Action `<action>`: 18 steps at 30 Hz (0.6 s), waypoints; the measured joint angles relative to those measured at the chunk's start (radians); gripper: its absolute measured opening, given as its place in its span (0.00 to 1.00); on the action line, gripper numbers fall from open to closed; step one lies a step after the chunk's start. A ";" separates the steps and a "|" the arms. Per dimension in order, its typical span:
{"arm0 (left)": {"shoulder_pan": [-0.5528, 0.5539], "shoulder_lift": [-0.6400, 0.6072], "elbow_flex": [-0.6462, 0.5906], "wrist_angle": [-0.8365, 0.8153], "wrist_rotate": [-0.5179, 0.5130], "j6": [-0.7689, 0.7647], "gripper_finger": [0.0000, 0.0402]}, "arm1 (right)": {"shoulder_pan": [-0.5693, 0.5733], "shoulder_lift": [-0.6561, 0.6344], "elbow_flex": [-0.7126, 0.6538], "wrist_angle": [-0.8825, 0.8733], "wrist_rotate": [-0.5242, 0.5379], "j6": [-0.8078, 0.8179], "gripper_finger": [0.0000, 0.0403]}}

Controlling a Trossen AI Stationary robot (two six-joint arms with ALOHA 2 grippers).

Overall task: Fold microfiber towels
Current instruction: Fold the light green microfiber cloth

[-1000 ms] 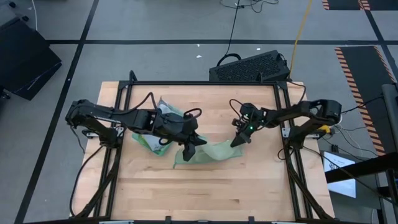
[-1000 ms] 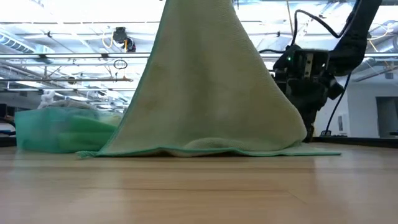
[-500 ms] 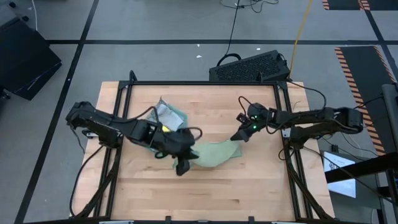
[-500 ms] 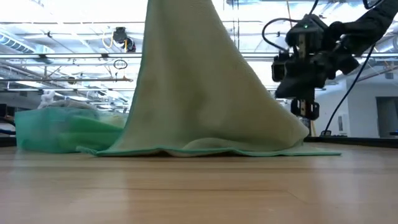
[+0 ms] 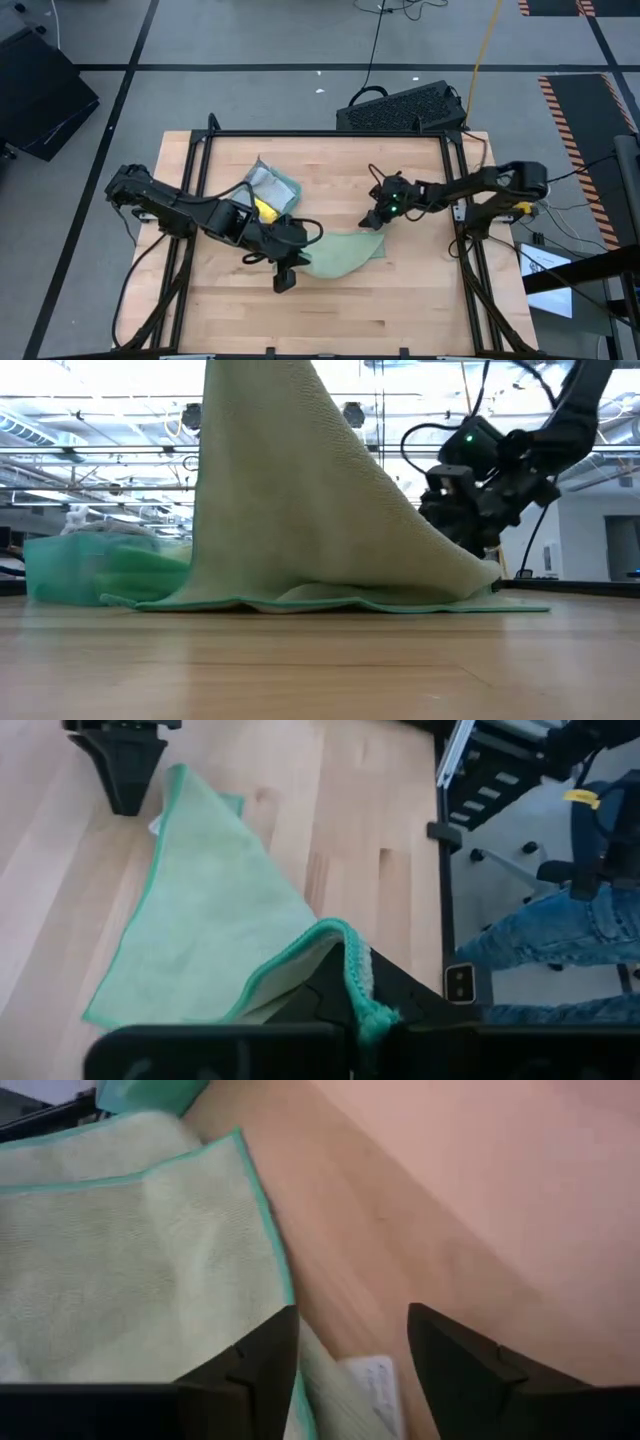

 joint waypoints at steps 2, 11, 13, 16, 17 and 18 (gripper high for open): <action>0.000 0.000 0.000 -0.026 0.000 -0.009 0.01 | 0.012 0.054 0.021 0.036 -0.017 0.031 0.46; -0.015 0.000 0.000 -0.066 -0.005 -0.041 0.03 | 0.069 0.192 0.154 0.048 -0.080 0.034 0.44; -0.020 0.000 0.000 -0.066 -0.017 -0.041 0.01 | 0.076 0.199 0.172 0.044 -0.091 0.013 0.42; -0.022 0.000 0.000 -0.068 -0.048 -0.044 0.02 | 0.082 0.198 0.177 0.048 -0.093 0.004 0.38; -0.021 0.000 0.000 -0.069 -0.058 -0.047 0.03 | 0.083 0.199 0.177 0.045 -0.093 -0.002 0.37; -0.021 0.000 0.000 -0.072 -0.063 -0.052 0.04 | 0.086 0.199 0.177 0.037 -0.092 -0.013 0.35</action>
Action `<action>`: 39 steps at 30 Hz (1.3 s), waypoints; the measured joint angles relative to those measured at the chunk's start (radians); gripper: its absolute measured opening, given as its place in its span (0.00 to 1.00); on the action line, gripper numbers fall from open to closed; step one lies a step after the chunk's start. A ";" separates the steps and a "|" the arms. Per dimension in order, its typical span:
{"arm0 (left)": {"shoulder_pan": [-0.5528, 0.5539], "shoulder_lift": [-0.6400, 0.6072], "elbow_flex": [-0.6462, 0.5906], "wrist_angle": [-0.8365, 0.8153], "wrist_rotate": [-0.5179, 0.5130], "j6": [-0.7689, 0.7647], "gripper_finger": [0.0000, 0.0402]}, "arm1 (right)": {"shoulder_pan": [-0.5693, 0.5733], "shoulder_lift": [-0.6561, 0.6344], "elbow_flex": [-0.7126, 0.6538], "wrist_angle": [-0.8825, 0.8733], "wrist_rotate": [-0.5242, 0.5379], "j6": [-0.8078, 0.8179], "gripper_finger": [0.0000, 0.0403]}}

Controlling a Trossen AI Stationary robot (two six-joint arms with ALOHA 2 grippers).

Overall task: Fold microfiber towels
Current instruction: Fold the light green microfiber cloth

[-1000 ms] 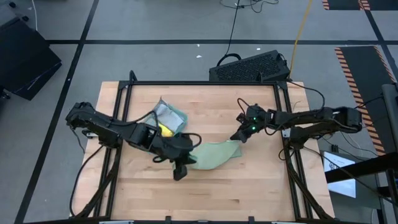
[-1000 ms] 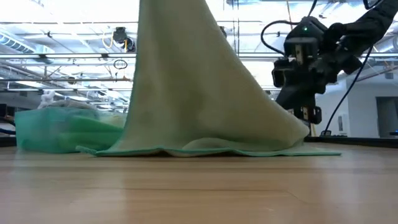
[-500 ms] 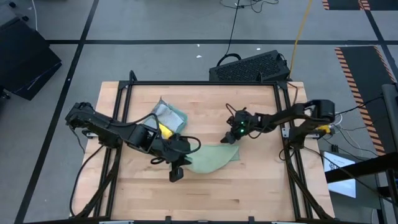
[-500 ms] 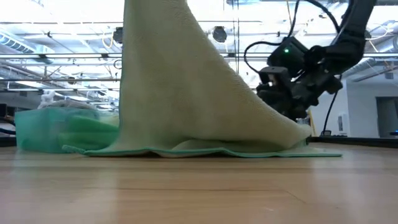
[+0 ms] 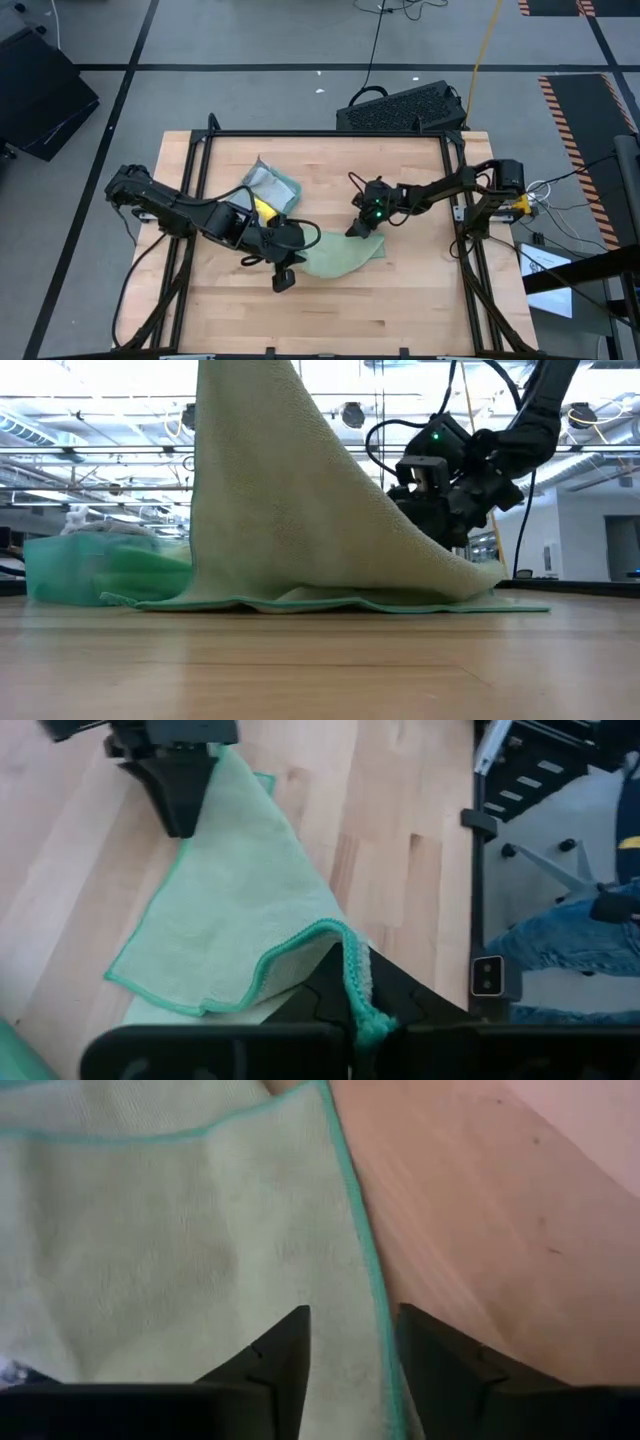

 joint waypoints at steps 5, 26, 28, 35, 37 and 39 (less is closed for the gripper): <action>0.000 0.000 0.000 -0.005 -0.008 -0.009 0.03 | 0.027 -0.001 0.000 -0.056 0.003 -0.063 0.27; -0.047 0.000 0.000 -0.099 -0.238 -0.195 0.03 | 0.123 -0.298 -0.002 -0.101 -0.102 -0.111 0.01; -0.048 0.000 0.000 -0.131 -0.265 -0.227 0.02 | 0.125 -0.380 -0.002 -0.121 -0.100 -0.110 0.01; -0.034 -0.003 -0.028 -0.224 -0.425 -0.435 0.05 | 0.127 -0.617 -0.001 -0.339 -0.098 -0.098 0.00; -0.034 -0.003 -0.062 -0.222 -0.450 -0.512 0.04 | 0.139 -0.655 -0.001 -0.457 -0.096 -0.109 0.00; -0.038 -0.002 -0.110 -0.179 -0.449 -0.556 0.02 | 0.162 -0.672 -0.001 -0.572 -0.083 -0.137 0.00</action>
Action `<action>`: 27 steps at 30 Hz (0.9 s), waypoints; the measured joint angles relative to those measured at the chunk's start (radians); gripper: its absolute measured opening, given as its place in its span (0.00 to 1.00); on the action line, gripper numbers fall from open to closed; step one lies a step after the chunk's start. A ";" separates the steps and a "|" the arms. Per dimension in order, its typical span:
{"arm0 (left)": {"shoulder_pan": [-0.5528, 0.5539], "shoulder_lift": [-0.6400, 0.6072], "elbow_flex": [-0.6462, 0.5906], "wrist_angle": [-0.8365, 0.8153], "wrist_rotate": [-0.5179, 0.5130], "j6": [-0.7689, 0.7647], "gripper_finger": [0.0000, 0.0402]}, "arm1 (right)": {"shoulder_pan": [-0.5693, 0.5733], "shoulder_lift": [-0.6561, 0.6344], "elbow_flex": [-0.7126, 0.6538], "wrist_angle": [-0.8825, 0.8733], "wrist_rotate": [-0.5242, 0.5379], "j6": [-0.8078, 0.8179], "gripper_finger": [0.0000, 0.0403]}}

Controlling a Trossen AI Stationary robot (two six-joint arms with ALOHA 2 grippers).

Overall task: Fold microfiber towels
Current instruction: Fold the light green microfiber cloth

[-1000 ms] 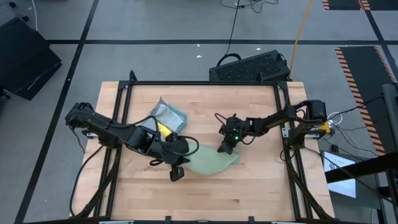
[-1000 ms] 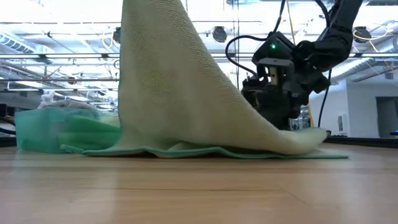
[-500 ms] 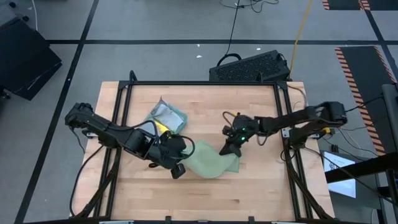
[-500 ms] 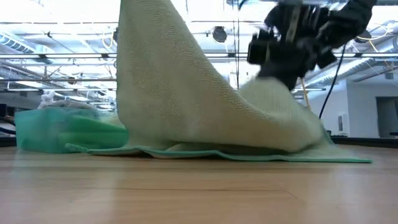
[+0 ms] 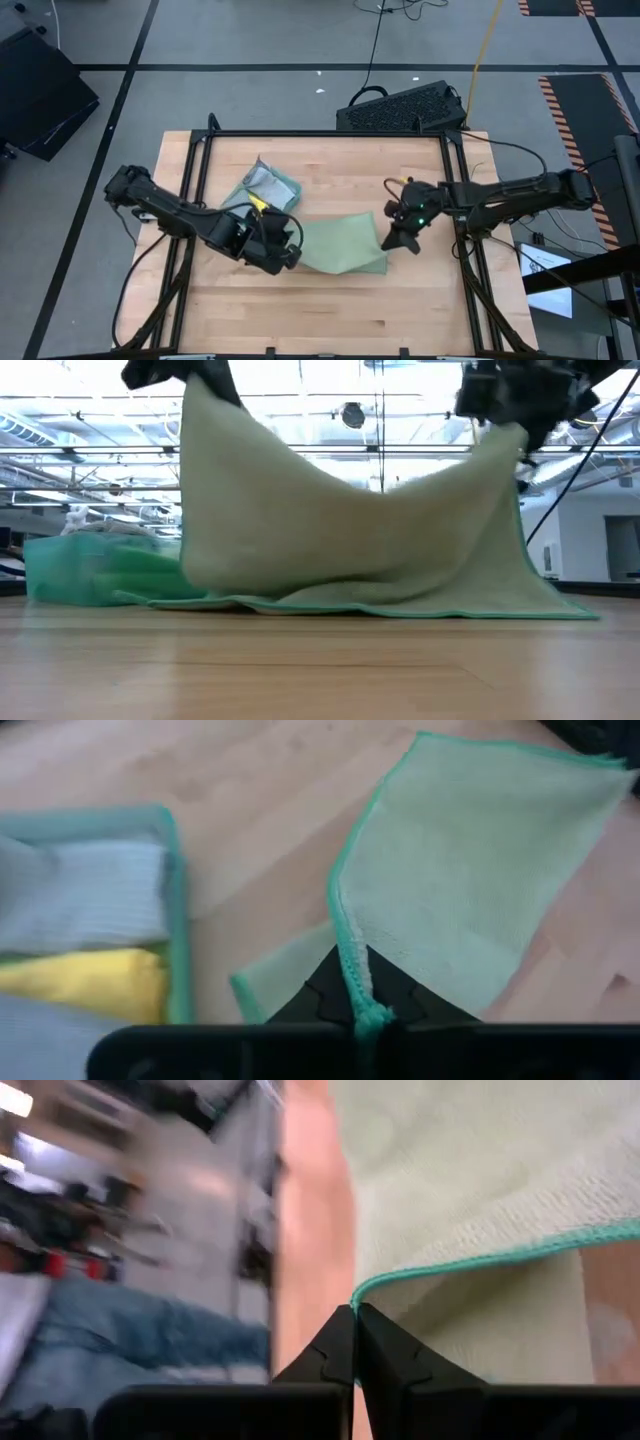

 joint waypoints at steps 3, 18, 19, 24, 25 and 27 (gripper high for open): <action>-0.010 0.000 -0.087 0.139 0.005 -0.002 0.01 | 0.041 -0.004 -0.001 -0.157 0.059 -0.029 0.00; -0.019 0.001 -0.290 0.502 0.119 0.168 0.04 | 0.173 -0.007 -0.154 -0.251 0.008 0.278 0.31; -0.019 0.001 -0.290 0.502 0.119 0.186 0.04 | 0.158 -0.007 -0.154 -0.255 0.016 0.285 0.34; -0.019 0.001 -0.290 0.501 0.120 0.236 0.01 | 0.026 0.015 -0.154 -0.220 0.203 0.393 0.49; -0.019 0.001 -0.290 0.501 0.120 0.236 0.01 | -0.002 0.026 -0.154 -0.199 0.235 0.413 0.51; -0.019 0.001 -0.290 0.501 0.120 0.237 0.03 | -0.057 0.064 -0.154 -0.136 0.298 0.441 0.54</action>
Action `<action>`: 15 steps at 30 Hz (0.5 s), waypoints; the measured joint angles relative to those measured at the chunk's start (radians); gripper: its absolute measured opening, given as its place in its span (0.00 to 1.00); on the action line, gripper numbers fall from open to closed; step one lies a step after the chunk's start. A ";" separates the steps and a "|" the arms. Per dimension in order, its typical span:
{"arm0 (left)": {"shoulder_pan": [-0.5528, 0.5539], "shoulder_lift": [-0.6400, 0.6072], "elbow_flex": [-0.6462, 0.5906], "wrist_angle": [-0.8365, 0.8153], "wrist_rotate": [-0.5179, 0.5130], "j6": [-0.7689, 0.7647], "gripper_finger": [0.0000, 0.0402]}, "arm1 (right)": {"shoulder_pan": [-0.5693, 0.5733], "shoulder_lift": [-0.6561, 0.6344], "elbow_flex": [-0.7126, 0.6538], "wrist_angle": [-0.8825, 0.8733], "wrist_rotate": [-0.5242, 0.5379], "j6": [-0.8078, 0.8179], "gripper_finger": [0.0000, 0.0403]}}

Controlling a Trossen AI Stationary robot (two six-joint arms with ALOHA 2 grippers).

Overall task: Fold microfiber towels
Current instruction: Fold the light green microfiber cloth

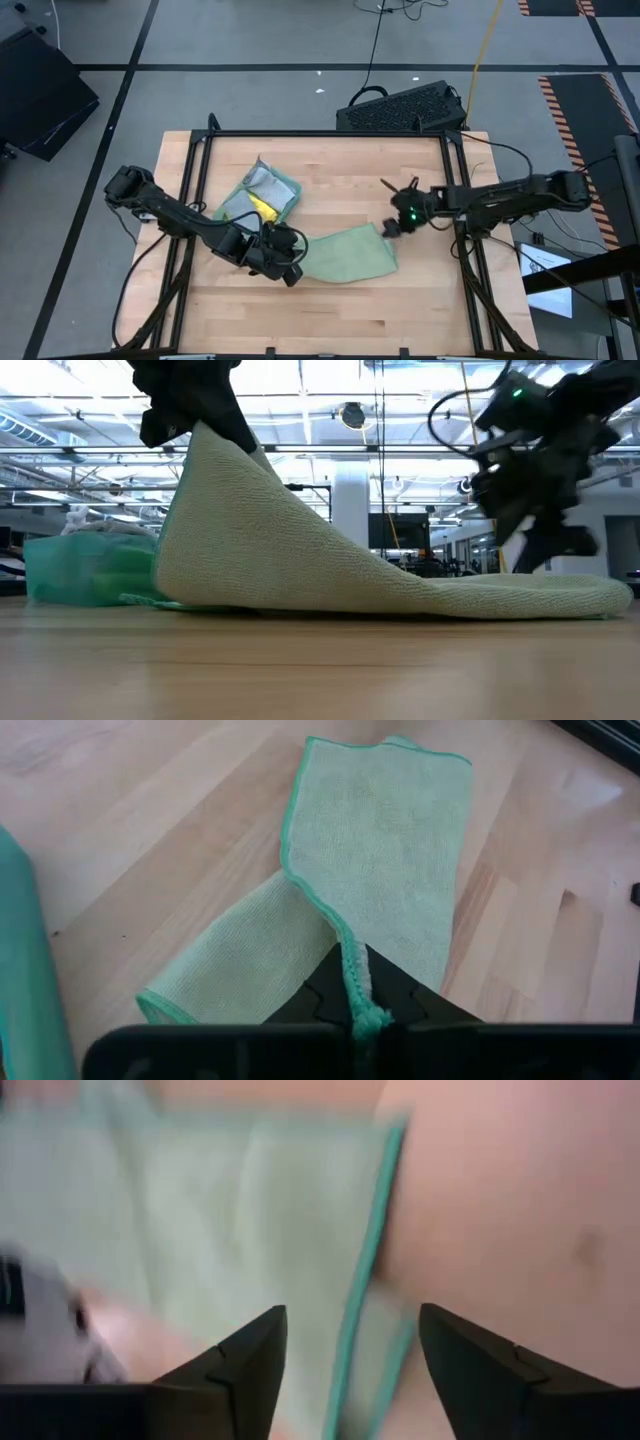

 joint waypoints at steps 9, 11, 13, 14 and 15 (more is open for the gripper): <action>0.002 0.000 0.000 -0.001 0.017 0.016 0.02 | -0.149 0.302 0.003 0.318 0.011 0.065 0.55; 0.002 0.000 0.000 -0.001 0.020 0.004 0.03 | -0.154 0.349 0.005 0.359 -0.019 0.078 0.54; 0.002 0.000 0.000 0.001 0.022 -0.012 0.04 | -0.150 0.373 0.006 0.400 -0.028 0.071 0.54; 0.002 0.000 0.000 0.001 0.022 -0.020 0.04 | -0.148 0.384 0.005 0.426 -0.029 0.070 0.54; 0.002 0.000 0.000 0.001 0.022 -0.028 0.03 | -0.145 0.394 0.005 0.453 -0.033 0.071 0.54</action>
